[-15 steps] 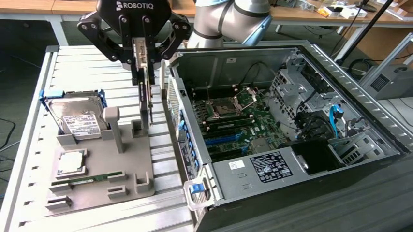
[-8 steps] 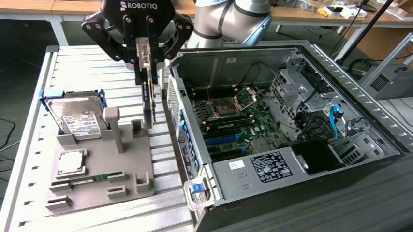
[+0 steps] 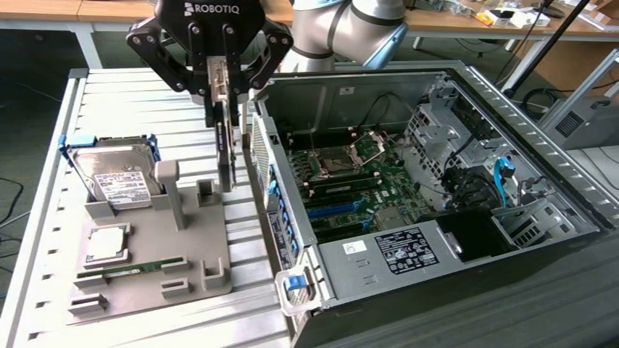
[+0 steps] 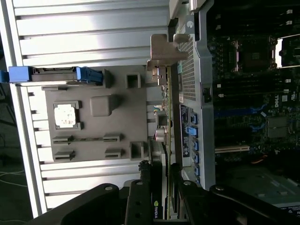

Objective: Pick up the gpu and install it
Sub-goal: 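Pick up the gpu and move the gpu toward the slot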

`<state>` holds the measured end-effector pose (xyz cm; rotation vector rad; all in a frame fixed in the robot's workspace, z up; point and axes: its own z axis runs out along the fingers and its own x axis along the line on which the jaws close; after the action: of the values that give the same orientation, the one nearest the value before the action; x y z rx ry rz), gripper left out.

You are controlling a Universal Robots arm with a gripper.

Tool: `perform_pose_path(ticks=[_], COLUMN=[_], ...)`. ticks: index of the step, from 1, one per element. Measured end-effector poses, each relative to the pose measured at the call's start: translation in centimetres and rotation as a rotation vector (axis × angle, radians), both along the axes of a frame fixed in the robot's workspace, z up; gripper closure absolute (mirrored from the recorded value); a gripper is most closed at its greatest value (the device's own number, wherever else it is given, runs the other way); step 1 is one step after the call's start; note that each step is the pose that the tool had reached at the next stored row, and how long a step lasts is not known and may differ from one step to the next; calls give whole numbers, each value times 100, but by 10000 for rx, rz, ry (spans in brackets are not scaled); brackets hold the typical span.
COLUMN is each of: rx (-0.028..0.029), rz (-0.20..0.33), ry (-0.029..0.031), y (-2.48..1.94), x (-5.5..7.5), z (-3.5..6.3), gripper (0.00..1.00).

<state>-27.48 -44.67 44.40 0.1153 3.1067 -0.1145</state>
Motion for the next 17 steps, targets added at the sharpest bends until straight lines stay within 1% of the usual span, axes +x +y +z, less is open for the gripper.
perform_pose_path(ticks=[17], rx=[-1], rz=[0], ry=[0], y=[0], x=[101], z=[0], gripper=[73])
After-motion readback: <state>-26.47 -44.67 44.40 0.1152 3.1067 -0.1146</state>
